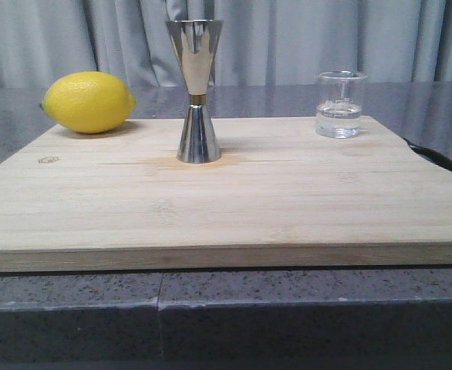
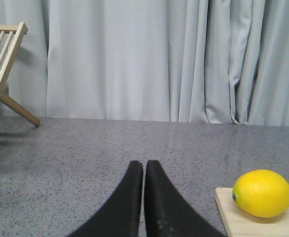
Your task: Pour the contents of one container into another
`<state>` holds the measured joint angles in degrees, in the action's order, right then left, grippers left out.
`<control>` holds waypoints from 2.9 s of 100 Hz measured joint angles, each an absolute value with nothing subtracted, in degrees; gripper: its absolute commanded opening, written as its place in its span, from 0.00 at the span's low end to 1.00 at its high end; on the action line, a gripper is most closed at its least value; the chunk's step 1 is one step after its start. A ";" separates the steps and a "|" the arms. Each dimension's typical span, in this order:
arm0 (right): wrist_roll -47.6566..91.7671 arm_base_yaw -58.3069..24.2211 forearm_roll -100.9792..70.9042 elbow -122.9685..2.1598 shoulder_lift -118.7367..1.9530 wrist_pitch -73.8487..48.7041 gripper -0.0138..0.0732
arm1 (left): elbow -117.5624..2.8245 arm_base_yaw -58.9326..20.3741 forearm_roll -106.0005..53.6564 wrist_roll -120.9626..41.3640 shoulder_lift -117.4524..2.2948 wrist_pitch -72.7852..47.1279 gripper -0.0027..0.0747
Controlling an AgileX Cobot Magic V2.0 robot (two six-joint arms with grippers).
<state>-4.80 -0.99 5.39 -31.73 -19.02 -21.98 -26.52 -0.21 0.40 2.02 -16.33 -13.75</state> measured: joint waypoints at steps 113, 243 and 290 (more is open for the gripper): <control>-4.80 -0.99 5.26 -31.90 -19.11 -22.07 0.90 | -26.98 0.16 0.60 2.02 -17.15 -15.26 0.86; -4.80 -0.99 5.23 -38.66 -28.88 -35.00 0.90 | -46.48 -8.04 -70.15 -86.45 -72.13 -48.57 0.86; -3.11 -0.99 5.13 -38.66 -28.88 -35.00 0.90 | -44.94 -9.03 -94.90 -120.09 -88.81 -62.28 0.86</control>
<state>-3.11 -0.99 5.13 -38.66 -28.88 -35.00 -44.94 -9.03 -94.90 -120.09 -88.81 -62.28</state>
